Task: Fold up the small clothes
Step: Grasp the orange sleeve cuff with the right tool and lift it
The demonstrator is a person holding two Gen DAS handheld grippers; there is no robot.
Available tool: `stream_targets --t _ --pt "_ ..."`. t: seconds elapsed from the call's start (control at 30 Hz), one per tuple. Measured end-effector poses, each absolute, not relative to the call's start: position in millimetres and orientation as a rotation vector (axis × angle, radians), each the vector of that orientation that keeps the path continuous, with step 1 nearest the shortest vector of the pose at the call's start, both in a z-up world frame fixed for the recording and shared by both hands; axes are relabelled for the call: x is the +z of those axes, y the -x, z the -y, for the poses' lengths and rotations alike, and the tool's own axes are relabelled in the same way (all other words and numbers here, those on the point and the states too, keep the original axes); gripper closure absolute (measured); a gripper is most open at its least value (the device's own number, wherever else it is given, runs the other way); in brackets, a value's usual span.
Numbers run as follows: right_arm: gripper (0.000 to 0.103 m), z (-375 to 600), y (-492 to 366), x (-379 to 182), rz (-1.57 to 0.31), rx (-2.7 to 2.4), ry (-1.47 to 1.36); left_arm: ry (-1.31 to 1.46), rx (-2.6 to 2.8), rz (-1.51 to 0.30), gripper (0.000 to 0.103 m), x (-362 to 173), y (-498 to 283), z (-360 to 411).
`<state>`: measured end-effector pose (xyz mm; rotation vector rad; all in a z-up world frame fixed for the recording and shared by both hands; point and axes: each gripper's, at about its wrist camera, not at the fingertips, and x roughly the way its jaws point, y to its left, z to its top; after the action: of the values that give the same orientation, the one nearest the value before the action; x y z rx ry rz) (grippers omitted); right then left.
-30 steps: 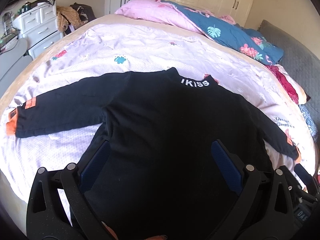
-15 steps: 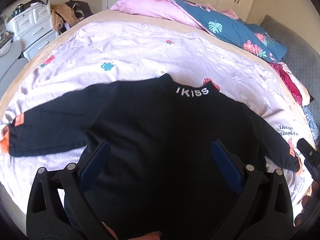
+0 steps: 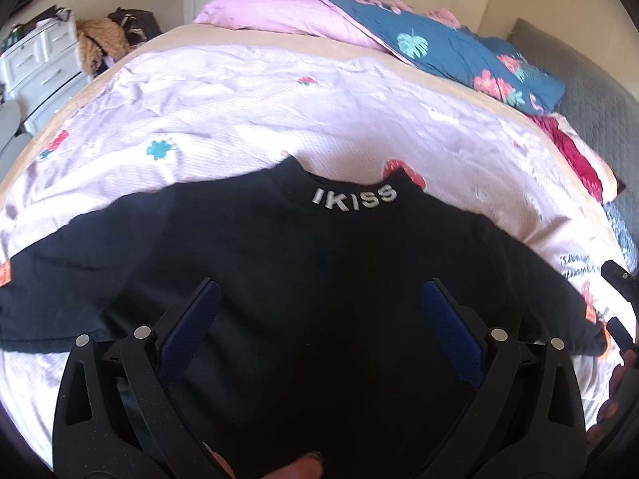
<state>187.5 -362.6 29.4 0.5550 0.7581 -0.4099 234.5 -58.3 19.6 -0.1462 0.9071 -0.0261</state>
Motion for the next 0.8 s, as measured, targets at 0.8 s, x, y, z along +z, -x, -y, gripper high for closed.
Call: stream_targets --t 0.8 --pt "0.004 493 -149 -41 -0.799 -0.723 -0.775 0.067 -0.169 -0.967 0.008 -30 -246 108"
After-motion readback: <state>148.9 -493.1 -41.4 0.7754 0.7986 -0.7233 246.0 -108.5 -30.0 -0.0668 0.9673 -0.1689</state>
